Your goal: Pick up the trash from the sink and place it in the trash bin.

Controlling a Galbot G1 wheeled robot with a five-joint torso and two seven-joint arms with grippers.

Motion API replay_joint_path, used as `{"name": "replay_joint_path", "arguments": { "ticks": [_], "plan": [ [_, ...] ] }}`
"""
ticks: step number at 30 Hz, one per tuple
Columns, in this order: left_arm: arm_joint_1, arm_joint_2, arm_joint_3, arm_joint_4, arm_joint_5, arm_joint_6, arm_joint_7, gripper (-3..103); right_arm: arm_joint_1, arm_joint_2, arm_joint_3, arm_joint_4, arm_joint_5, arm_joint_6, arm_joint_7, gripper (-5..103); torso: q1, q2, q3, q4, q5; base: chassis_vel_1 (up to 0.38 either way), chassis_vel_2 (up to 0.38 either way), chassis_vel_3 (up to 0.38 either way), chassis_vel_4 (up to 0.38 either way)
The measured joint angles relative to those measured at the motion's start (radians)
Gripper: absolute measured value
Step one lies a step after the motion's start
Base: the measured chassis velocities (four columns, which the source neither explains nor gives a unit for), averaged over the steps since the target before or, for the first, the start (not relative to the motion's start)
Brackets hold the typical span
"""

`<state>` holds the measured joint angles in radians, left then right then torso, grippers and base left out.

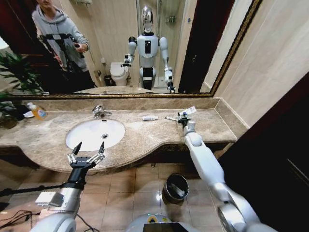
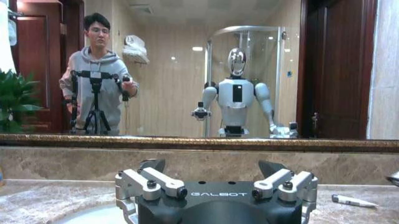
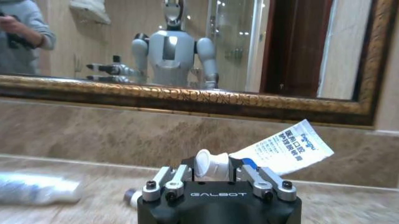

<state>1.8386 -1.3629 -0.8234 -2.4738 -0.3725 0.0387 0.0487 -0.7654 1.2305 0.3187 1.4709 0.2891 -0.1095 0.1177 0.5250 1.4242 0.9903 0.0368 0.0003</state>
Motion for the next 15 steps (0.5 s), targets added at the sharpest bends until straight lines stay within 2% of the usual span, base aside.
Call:
{"name": "replay_joint_path", "arguments": {
  "ticks": [1,2,4,6,7,10,12,15],
  "plan": [
    [0.0,0.0,0.0,0.0,0.0,0.0,0.0,100,-0.061,-0.023,0.009,0.073,0.01,-0.011,0.008,32,0.0,0.0,0.0,-0.0002,0.0,0.0,0.0,0.0,0.0],
    [0.0,0.0,0.0,0.0,0.0,0.0,0.0,100,-0.061,-0.023,0.009,0.073,0.01,-0.011,0.008,32,0.0,0.0,0.0,-0.0002,0.0,0.0,0.0,0.0,0.0],
    [0.0,0.0,0.0,0.0,0.0,0.0,0.0,100,-0.192,-0.057,0.037,0.209,0.022,-0.026,0.025,32,0.0,0.0,0.0,-0.0003,-0.0001,0.0,0.0,0.0,0.0],
    [0.0,0.0,0.0,0.0,0.0,0.0,0.0,100,-0.223,-0.062,0.046,0.242,0.025,-0.028,0.029,32,0.0,0.0,0.0,-0.0003,0.0,0.0,0.0,0.0,0.0],
    [0.0,0.0,0.0,0.0,0.0,0.0,0.0,100,-0.31,-0.07,0.067,0.334,0.031,-0.032,0.038,32,0.0,0.0,0.0,-0.0003,0.0,0.0,0.0,0.0,0.0],
    [0.0,0.0,0.0,0.0,0.0,0.0,0.0,100,-0.386,-0.07,0.082,0.407,0.032,-0.036,0.042,32,0.0,0.0,0.0,-0.0001,-0.0001,0.0,0.0,0.0,0.0],
    [0.0,0.0,0.0,0.0,0.0,0.0,0.0,100,-0.518,-0.056,0.103,0.504,0.025,-0.037,0.048,32,0.0,0.0,0.0,-0.0002,-0.0001,0.0,0.0,0.0,0.0],
    [0.0,0.0,0.0,0.0,0.0,0.0,0.0,100,-0.604,-0.034,0.101,0.552,0.005,-0.032,0.05,32,0.0,0.0,0.0,-0.0005,-0.0002,0.0,0.0,0.0,0.0]
  ]
}}
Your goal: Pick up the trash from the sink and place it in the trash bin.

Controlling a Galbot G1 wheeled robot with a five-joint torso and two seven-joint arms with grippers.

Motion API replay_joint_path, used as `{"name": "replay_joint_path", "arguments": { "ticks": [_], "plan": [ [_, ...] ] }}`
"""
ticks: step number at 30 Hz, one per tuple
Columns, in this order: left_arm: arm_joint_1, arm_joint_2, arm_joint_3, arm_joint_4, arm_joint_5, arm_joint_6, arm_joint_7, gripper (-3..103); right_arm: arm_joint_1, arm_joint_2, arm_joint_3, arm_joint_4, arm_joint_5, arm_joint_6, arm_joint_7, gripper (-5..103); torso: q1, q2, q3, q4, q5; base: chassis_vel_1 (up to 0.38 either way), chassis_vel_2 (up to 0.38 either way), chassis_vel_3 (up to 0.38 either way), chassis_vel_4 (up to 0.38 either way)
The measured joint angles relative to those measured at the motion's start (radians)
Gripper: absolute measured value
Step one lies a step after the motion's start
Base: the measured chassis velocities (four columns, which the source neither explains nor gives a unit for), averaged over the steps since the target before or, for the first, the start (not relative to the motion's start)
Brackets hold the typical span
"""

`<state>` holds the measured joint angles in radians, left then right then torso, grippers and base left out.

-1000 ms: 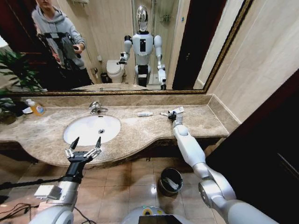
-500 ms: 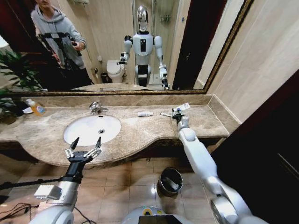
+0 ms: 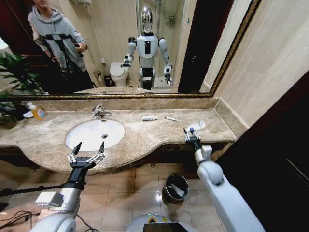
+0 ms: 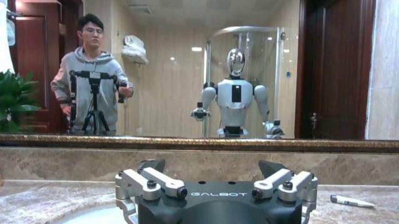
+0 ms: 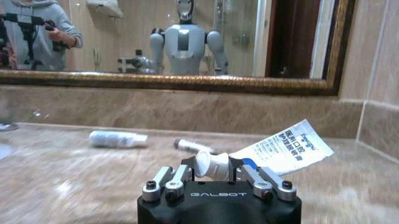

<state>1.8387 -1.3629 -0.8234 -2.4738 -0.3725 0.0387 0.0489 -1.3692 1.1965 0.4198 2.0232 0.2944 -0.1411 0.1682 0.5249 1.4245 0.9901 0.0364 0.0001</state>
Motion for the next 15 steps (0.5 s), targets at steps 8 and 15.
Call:
{"name": "replay_joint_path", "arguments": {
  "ticks": [8,15],
  "plan": [
    [0.0,0.0,0.0,0.0,0.0,0.0,0.0,100,-0.173,0.053,-0.016,0.029,-0.044,0.047,-0.007,32,0.0,0.0,0.0,0.0005,-0.0001,0.0,0.0,0.0,0.0],
    [0.0,0.0,0.0,0.0,0.0,0.0,0.0,100,-0.279,0.113,-0.02,-0.049,-0.13,0.13,-0.03,32,0.0,0.0,0.0,0.0004,-0.0003,0.0,0.0,0.0,0.0]
  ]
}}
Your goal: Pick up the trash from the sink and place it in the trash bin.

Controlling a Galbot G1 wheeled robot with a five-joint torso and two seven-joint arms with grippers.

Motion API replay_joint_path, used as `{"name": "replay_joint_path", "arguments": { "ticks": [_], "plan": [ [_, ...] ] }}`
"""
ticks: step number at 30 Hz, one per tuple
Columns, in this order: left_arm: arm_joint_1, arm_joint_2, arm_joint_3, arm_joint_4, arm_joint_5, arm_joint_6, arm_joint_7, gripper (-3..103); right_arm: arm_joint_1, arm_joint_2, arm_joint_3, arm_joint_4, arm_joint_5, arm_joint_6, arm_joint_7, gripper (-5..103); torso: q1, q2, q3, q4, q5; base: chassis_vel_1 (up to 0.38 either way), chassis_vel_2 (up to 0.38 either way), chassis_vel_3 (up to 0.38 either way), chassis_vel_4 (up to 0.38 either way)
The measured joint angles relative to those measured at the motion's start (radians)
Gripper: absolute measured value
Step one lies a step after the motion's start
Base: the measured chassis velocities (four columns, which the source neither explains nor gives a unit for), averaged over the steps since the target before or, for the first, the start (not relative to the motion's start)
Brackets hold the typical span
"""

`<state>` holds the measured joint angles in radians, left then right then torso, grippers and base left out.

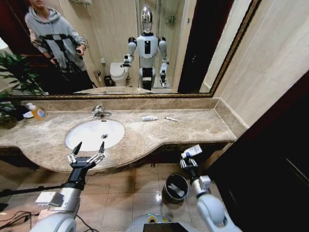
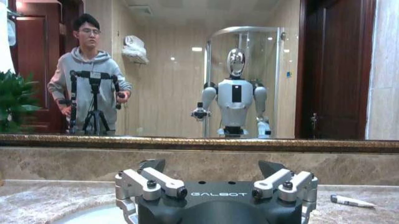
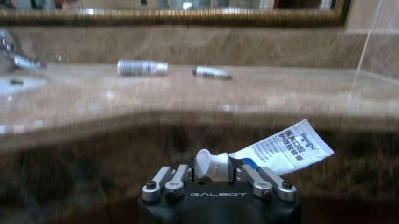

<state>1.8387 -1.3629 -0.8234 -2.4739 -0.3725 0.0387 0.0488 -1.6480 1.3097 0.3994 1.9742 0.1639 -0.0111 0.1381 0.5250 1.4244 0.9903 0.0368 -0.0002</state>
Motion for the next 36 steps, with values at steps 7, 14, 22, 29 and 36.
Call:
{"name": "replay_joint_path", "arguments": {
  "ticks": [7,14,22,29,36],
  "plan": [
    [0.0,0.0,0.0,0.0,0.0,0.0,0.0,100,0.006,0.054,-0.033,-0.163,-0.096,0.047,-0.014,32,0.0,0.0,0.0,-0.0001,0.0,0.0,0.0,0.0,0.0],
    [0.0,0.0,0.0,0.0,0.0,0.0,0.0,100,0.097,0.095,-0.049,-0.4,-0.138,0.079,-0.04,32,0.0,0.0,0.0,0.0,0.0001,0.0,0.0,0.0,0.0],
    [0.0,0.0,0.0,0.0,0.0,0.0,0.0,100,0.21,0.091,-0.055,-0.616,-0.003,-0.036,-0.114,32,0.0,0.0,0.0,0.0,0.0002,0.0,0.0,0.0,0.0],
    [0.0,0.0,0.0,0.0,0.0,0.0,0.0,100,0.371,0.097,-0.082,-0.869,0.034,-0.104,-0.153,32,0.0,0.0,0.0,0.0,0.0002,0.0,0.0,0.0,0.0],
    [0.0,0.0,0.0,0.0,0.0,0.0,0.0,100,0.499,0.11,-0.105,-1.037,-0.009,-0.109,-0.182,32,0.0,0.0,0.0,0.0001,0.0002,0.0,0.0,0.0,0.0]
  ]
}}
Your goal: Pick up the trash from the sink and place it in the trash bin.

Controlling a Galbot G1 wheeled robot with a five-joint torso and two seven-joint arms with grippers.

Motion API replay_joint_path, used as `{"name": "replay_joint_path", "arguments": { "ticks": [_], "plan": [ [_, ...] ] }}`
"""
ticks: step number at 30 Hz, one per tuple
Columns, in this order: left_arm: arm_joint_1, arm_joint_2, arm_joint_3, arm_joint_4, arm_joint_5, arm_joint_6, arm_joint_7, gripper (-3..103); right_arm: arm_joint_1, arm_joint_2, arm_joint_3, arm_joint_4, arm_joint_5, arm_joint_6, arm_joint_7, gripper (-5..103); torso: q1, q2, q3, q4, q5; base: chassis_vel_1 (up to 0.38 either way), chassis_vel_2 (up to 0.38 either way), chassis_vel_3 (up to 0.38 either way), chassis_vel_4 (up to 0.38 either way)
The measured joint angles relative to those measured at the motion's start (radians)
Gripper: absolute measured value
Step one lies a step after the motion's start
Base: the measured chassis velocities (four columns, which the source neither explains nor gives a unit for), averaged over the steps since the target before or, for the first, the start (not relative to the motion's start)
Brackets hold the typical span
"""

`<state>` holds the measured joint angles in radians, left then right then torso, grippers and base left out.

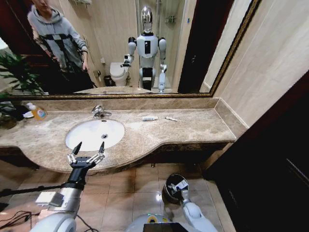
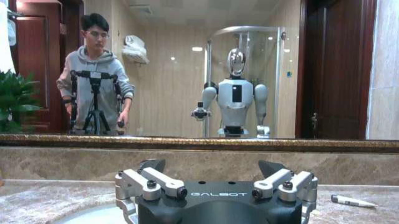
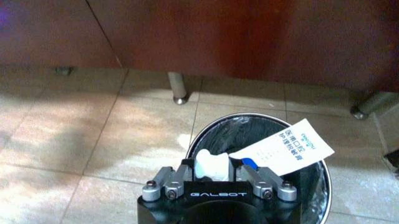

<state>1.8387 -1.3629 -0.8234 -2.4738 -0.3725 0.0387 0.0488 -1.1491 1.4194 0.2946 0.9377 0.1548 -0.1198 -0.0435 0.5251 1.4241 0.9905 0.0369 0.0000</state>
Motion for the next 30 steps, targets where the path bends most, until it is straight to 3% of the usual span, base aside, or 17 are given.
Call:
{"name": "replay_joint_path", "arguments": {
  "ticks": [12,19,25,30],
  "plan": [
    [0.0,0.0,0.0,0.0,0.0,0.0,0.0,100,0.177,0.028,0.018,-0.348,-0.16,0.081,-0.047,32,0.0,0.0,0.0,-0.0001,-0.0001,0.0,0.0,0.0,0.0],
    [0.0,0.0,0.0,0.0,0.0,0.0,0.0,100,0.198,0.031,0.022,-0.406,-0.191,0.098,-0.052,28,0.0,0.0,0.0,-0.0001,-0.0001,0.0,0.0,0.0,0.0],
    [0.0,0.0,0.0,0.0,0.0,0.0,0.0,100,0.195,0.03,0.023,-0.405,-0.207,0.101,-0.061,54,0.0,0.0,0.0,-0.0001,-0.0001,0.0,0.0,0.0,0.0],
    [0.0,0.0,0.0,0.0,0.0,0.0,0.0,100,0.186,0.028,0.022,-0.394,-0.219,0.106,-0.061,66,0.0,0.0,0.0,-0.0001,-0.0001,0.0,0.0,0.0,0.0]
  ]
}}
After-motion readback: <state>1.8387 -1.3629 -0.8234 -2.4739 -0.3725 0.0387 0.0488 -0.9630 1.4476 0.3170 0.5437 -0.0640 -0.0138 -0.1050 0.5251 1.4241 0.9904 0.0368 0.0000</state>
